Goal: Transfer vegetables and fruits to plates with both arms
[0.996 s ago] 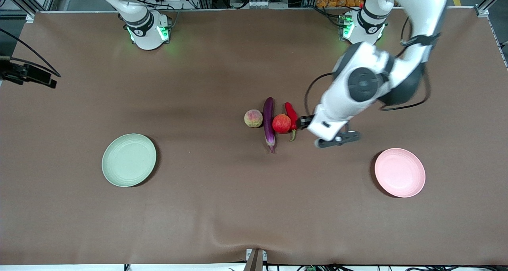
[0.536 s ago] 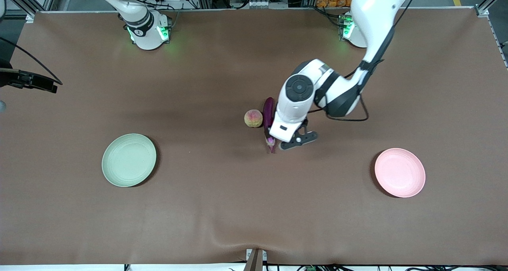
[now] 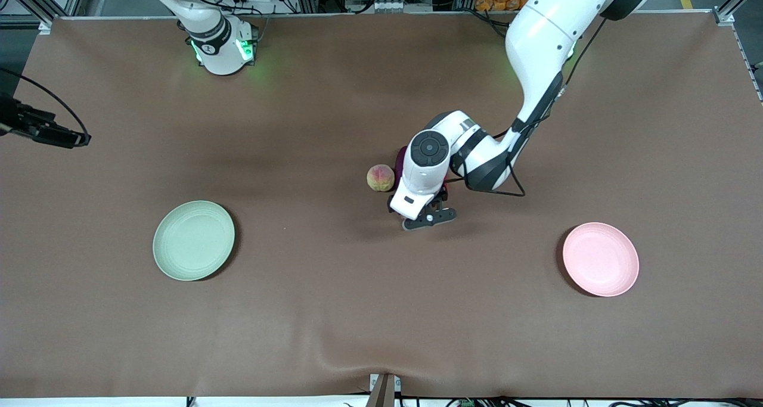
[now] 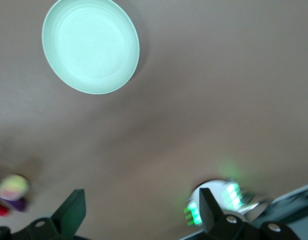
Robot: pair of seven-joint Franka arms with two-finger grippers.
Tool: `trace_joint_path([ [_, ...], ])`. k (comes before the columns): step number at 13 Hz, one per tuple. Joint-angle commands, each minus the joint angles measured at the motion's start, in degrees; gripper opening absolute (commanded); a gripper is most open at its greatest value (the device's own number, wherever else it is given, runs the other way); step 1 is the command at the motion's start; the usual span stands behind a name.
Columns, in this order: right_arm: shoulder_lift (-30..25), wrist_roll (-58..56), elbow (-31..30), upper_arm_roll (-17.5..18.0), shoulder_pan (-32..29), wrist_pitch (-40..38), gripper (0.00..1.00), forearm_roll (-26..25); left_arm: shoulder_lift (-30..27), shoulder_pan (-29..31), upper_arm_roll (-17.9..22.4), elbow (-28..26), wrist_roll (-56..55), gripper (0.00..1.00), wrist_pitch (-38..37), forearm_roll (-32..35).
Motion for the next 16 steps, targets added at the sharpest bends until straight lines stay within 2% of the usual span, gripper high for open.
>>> trace_joint_path([
  [1, 0.9, 14.7, 1.1, 0.9, -0.1, -1.0, 1.0, 4.6, 2.3, -1.1, 0.1, 1.6, 0.0, 0.96, 0.9, 1.5],
  [4, 2.8, 27.2, 1.1, 1.0, 0.8, -1.3, 1.0, 8.0, 3.2, -1.2, 0.1, 1.6, 0.2, 0.9, 2.4, 1.6],
  [6, 4.6, 32.7, 1.1, 1.0, 0.0, -3.6, 1.0, 13.9, 3.4, -1.2, 0.1, 1.6, 2.5, 0.86, 2.4, 1.7],
  [10, 11.6, 34.0, 0.8, 1.0, -1.7, -3.5, 1.0, 27.2, 4.2, -1.1, 0.1, 1.6, 5.7, 0.68, 2.4, 1.6],
  [11, 12.1, 33.9, 0.6, 1.0, -1.3, -3.5, 1.0, 28.4, 4.4, -1.2, 0.1, 1.6, 6.5, 0.64, 2.4, 1.6],
  [12, 12.9, 33.8, 0.4, 1.0, -0.5, -2.8, 1.0, 28.4, 4.5, -1.1, 0.1, 1.6, 7.3, 0.53, 2.4, 1.6],
  [13, 13.8, 33.8, -0.7, 1.0, 0.2, -1.3, 1.0, 28.3, 4.5, -1.1, 0.1, 1.6, 7.8, 0.31, 2.4, 1.4],
  [14, 14.5, 33.5, -2.3, 1.0, 0.6, 1.1, 1.0, 28.4, 4.5, -1.2, 0.1, 1.6, 7.8, 0.03, 2.4, 1.4],
  [16, 14.9, 33.5, -5.0, 1.0, 2.8, 4.7, 1.0, 28.4, 4.4, -1.2, 0.1, 1.6, 7.8, 0.0, 2.4, 1.3],
])
